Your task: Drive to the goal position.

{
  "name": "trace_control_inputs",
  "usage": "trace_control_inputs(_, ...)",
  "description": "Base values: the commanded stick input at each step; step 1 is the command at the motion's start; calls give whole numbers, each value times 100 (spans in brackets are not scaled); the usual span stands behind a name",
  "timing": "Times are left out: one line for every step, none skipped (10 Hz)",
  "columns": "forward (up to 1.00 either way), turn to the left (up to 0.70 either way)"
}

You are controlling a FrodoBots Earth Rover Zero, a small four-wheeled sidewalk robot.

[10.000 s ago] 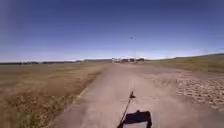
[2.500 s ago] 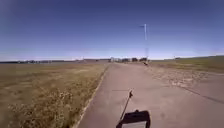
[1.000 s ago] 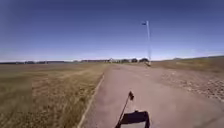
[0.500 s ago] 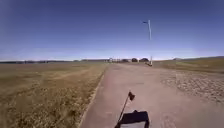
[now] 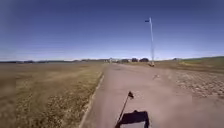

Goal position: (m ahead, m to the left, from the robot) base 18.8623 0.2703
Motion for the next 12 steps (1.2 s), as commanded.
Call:
trace_control_inputs(100, -38)
trace_control_inputs(100, -19)
trace_control_inputs(100, 0)
trace_control_inputs(100, 0)
trace_control_inputs(100, 0)
trace_control_inputs(100, 0)
trace_control_inputs(100, 0)
trace_control_inputs(100, 0)
trace_control_inputs(100, 0)
trace_control_inputs(100, 0)
trace_control_inputs(100, 0)
trace_control_inputs(100, 0)
